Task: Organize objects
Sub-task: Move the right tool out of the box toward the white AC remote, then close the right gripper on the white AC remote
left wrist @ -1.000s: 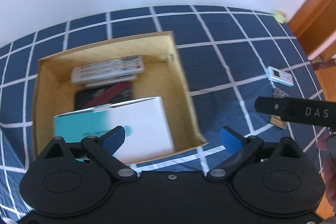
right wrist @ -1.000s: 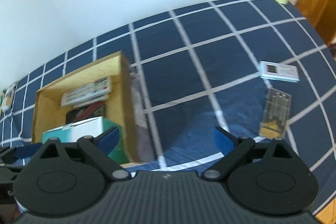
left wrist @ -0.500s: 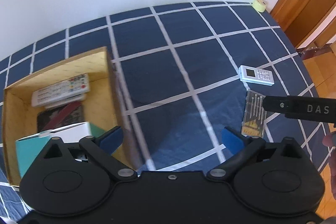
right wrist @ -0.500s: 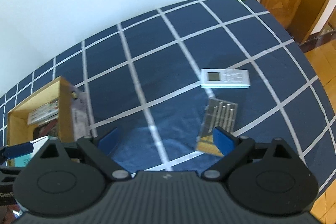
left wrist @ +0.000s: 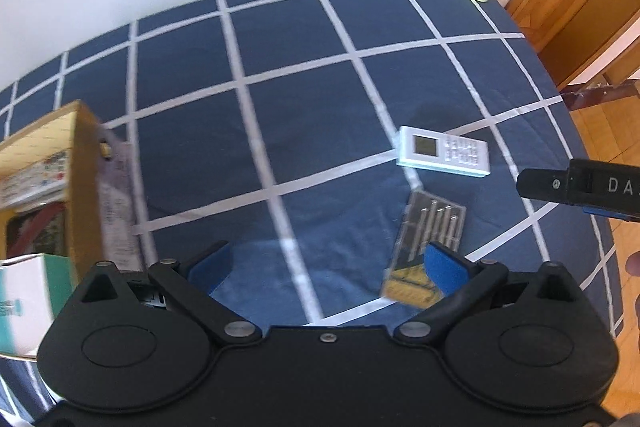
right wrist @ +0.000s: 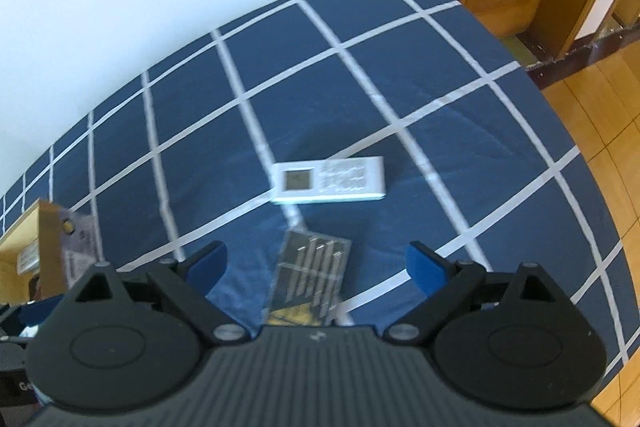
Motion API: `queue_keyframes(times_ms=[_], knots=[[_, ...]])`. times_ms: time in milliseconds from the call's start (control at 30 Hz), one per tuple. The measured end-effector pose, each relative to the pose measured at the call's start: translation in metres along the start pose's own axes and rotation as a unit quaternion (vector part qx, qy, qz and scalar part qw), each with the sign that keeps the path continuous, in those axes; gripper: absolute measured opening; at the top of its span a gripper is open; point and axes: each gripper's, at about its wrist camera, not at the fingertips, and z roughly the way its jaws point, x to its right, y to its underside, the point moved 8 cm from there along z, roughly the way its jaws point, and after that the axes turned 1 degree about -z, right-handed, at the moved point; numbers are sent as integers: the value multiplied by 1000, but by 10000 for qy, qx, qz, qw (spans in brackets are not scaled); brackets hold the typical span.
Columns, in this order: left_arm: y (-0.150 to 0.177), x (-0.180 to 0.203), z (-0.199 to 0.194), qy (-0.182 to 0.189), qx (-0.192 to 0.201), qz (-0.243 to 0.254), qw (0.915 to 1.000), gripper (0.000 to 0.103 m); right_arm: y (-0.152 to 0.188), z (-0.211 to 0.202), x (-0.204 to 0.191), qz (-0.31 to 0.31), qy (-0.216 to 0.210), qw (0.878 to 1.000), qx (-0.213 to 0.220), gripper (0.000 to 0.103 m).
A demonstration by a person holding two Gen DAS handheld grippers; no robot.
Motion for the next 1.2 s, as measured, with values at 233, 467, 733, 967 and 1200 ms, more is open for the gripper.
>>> queue_keyframes(times_ms=[233,467,733,967,1200], knots=[[-17,38,27,72,-103,65,9999,102,-21,24,36,110,-11,9998,-161,95],[-38,58,66,61,-317,196,9993,103,-43,57,49,228,-75,9993,-287,95],[-57,69,117,84,-631,355,9973,102,-63,104,44,299,-218,9975,-598,95],[-62,71,156,210,-957,312,9947,102,-62,145,44,298,-205,9951,-915,93],[-66,80,172,397,-1031,418,9930,102,-59,162,41,333,-283,9936,-1046,88]])
